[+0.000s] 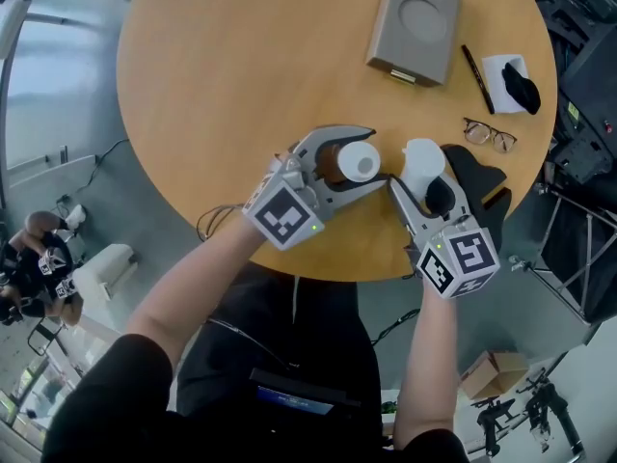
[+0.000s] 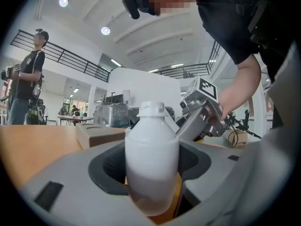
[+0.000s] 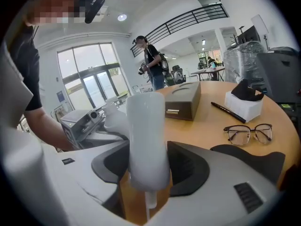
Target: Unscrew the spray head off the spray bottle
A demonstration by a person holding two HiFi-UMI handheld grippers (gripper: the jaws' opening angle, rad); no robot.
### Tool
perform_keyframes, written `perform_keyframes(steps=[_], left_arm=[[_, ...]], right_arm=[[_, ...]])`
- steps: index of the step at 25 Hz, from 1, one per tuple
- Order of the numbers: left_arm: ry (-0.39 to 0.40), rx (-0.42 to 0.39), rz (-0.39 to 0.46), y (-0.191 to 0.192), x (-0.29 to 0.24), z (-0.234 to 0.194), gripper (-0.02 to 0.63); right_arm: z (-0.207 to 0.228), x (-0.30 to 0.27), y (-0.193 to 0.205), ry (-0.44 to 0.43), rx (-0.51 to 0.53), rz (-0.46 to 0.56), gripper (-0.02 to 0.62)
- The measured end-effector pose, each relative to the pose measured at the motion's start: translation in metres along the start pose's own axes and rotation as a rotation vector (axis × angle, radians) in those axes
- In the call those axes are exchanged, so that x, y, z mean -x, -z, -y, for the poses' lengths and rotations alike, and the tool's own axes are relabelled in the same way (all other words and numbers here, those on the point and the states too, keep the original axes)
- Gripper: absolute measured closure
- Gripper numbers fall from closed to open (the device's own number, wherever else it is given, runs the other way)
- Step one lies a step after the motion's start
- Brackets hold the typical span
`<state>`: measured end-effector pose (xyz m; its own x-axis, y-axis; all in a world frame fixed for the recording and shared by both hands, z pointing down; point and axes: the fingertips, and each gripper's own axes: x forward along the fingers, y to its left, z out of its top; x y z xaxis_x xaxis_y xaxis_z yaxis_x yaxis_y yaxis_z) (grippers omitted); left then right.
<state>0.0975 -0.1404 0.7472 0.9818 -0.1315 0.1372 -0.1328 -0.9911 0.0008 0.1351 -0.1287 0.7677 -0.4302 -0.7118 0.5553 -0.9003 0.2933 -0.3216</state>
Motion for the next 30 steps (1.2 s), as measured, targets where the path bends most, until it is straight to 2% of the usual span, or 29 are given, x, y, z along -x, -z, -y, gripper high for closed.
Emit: perform_keyframes(steps=[2,5,8,12,17,21,25,27,30], left_arm=[[0.002,0.002,-0.019,0.005,-0.003,0.001,0.302],[0.005,0.023,-0.103,0.019,-0.003,0.001,0.301],[0.021,0.027,-0.093,0.020,-0.002,0.002,0.301],[0.018,0.032,-0.169,0.029,0.005,0.001,0.299],[0.003,-0.028,-0.118,0.019,0.014,0.002,0.293],[0.033,0.011,-0.144,0.024,0.017,0.002,0.290],[0.047,0.022,-0.156,0.025,0.022,0.001,0.287],[0.039,0.021,-0.135,0.023,0.023,0.000,0.279],[0.024,0.011,-0.069,0.018,0.023,0.001,0.279]], right_arm=[[0.002,-0.001,0.004,0.005,-0.001,0.002,0.351],[0.005,0.001,0.007,0.014,0.002,0.005,0.351],[0.006,0.001,0.007,0.018,0.008,0.003,0.351],[0.006,-0.002,0.009,0.042,0.039,-0.022,0.351],[0.011,-0.011,0.024,0.102,0.141,-0.142,0.351],[0.009,-0.020,0.036,0.124,0.209,-0.225,0.350],[0.011,-0.030,0.045,0.196,0.319,-0.311,0.350],[0.011,-0.034,0.048,0.227,0.392,-0.348,0.350],[0.005,-0.039,0.051,0.229,0.468,-0.371,0.348]])
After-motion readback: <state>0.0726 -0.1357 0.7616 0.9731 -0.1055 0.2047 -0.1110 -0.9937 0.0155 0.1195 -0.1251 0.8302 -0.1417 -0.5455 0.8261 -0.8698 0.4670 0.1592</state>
